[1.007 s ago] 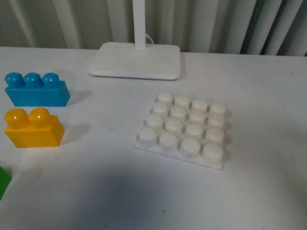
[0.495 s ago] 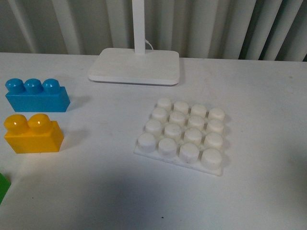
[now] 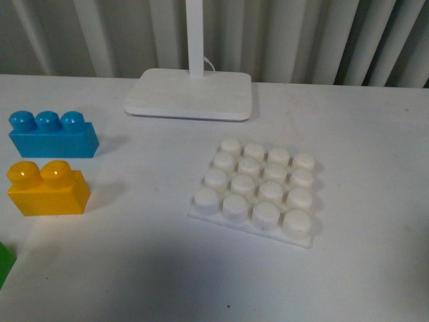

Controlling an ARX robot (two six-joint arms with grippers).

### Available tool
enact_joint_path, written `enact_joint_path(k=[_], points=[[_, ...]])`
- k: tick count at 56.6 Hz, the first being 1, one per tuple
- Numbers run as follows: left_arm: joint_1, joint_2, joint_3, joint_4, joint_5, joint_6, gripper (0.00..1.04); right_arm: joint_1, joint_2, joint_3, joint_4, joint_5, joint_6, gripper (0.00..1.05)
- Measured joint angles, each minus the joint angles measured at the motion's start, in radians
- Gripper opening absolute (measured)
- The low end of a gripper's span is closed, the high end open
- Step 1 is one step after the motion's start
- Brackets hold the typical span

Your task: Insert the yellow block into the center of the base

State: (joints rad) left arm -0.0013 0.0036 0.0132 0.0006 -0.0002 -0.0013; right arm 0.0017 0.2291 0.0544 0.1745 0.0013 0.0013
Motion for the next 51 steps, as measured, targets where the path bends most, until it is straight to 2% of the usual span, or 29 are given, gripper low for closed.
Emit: enact_joint_path(k=[11, 17, 36, 38, 51], points=[[0.0, 0.0, 0.0, 0.0, 0.0, 0.0, 0.98, 0.0, -0.048, -0.018, -0.031, 0.0, 0.0, 0.01], [0.0, 0.0, 0.0, 0.0, -0.002, 0.0, 0.98, 0.0, -0.199, -0.048, -0.176, -0.002, -0.001, 0.01], [0.0, 0.0, 0.0, 0.0, 0.0, 0.0, 0.98, 0.0, -0.225, -0.048, -0.174, -0.002, -0.001, 0.01], [0.0, 0.0, 0.0, 0.0, 0.0, 0.0, 0.98, 0.0, -0.225, -0.048, -0.174, -0.001, -0.001, 0.03], [0.0, 0.0, 0.0, 0.0, 0.0, 0.0, 0.98, 0.0, -0.225, -0.048, -0.174, -0.002, -0.001, 0.46]])
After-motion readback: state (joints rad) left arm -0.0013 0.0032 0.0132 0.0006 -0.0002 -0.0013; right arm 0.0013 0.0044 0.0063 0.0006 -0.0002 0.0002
